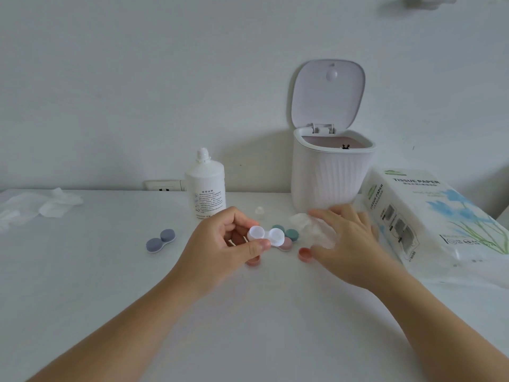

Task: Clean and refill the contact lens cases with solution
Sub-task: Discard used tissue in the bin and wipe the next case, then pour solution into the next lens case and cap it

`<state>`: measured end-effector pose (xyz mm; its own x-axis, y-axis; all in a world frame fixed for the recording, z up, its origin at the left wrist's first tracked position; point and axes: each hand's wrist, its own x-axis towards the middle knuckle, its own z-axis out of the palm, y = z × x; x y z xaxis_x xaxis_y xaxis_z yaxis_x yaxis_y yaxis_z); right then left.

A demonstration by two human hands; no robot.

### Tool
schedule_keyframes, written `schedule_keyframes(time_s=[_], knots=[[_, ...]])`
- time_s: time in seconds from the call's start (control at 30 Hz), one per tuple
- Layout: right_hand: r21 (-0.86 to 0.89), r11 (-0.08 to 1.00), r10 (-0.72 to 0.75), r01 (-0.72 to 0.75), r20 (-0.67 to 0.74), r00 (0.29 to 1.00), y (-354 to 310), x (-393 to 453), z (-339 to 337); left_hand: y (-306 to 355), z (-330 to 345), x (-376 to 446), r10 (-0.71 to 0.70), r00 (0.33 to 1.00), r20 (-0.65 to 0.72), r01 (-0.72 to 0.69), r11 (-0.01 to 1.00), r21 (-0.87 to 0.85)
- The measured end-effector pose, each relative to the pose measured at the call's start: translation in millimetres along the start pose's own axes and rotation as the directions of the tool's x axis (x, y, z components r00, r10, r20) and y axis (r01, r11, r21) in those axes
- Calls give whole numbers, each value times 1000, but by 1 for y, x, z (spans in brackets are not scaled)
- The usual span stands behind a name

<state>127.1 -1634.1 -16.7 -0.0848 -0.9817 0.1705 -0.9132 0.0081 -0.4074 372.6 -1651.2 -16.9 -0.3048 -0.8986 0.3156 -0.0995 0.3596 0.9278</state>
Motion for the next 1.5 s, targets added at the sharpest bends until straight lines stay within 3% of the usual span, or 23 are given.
schedule_keyframes(time_s=[0.13, 0.23, 0.3, 0.5, 0.8, 0.9, 1.0, 1.07, 1.13, 1.2, 1.33, 1.5], knots=[[183, 975, -112, 125, -79, 991, -3, -2, 0, -1, 0, 1, -6, 1000, 0, 6, 1000, 4], [375, 877, -257, 299, -160, 953, -9, -7, -3, -1, 0, 1, -4, 1000, 6, 4, 1000, 6], [478, 807, -320, 348, -142, 937, -14, -12, -5, -1, 1, 1, -11, 1000, 6, 11, 1000, -3], [655, 715, -311, 246, -18, 950, -24, -16, 5, -1, 6, 0, -7, 1000, 29, 7, 1000, -9], [689, 697, -299, 199, 27, 954, -22, -16, 5, -6, 3, -2, 42, 995, 90, -50, 995, 86], [705, 687, -259, 175, 13, 966, -16, -11, 3, -4, -2, -2, 188, 974, -127, -169, 974, 152], [779, 612, -252, 137, 28, 967, -13, -9, 1, -3, -15, 3, 377, 829, -412, -267, 916, 300], [803, 587, -220, 104, 35, 975, -14, -8, 2, -5, -25, 6, 407, 745, -528, -247, 905, 348], [791, 603, -220, 101, 44, 974, -13, -7, 3, -9, -33, 10, 374, 714, -592, -178, 915, 363], [779, 620, -219, 95, 55, 974, -11, -6, 5, -14, -39, 15, 280, 750, -600, -86, 940, 330], [776, 627, -215, 77, 77, 973, -10, -5, 7, -21, -43, 20, 72, 871, -487, 67, 963, 262], [764, 639, -215, 87, 70, 974, -10, -6, 7, -25, -41, 19, -7, 888, -461, 160, 942, 294]])
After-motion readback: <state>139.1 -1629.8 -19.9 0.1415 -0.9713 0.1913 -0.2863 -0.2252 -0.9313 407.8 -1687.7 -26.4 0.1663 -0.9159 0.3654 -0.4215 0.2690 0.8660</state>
